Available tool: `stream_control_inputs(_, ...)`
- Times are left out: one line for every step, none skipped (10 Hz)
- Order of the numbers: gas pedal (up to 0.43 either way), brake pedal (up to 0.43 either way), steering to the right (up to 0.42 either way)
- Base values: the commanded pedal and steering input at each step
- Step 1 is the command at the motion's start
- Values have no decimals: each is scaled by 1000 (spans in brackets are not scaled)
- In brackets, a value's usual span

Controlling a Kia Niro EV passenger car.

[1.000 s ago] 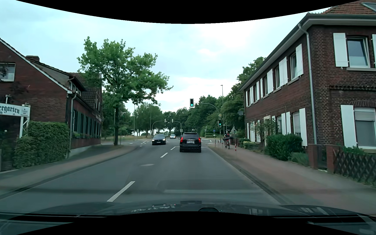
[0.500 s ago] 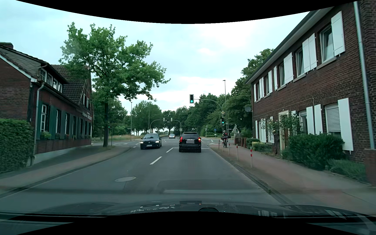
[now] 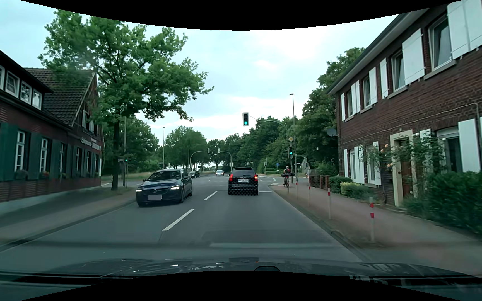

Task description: Follow the waypoints while adhering to traffic rules and regulations

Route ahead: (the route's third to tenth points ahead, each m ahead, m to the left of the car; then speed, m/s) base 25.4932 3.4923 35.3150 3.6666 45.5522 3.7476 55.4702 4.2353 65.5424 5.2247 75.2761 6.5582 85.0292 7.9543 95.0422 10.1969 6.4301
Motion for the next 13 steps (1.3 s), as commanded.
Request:
stream_control_inputs(0, 0, -8)
stream_control_inputs(0, 0, -9)
stream_control_inputs(110, 0, -9)
stream_control_inputs(157, 0, -8)
stream_control_inputs(157, 0, -9)
stream_control_inputs(157, 0, -9)
stream_control_inputs(138, 0, -8)
stream_control_inputs(110, 0, -9)
stream_control_inputs(47, 0, -9)
stream_control_inputs(0, 0, -9)
stream_control_inputs(0, 0, -9)
stream_control_inputs(0, 0, -7)
stream_control_inputs(0, 0, -5)
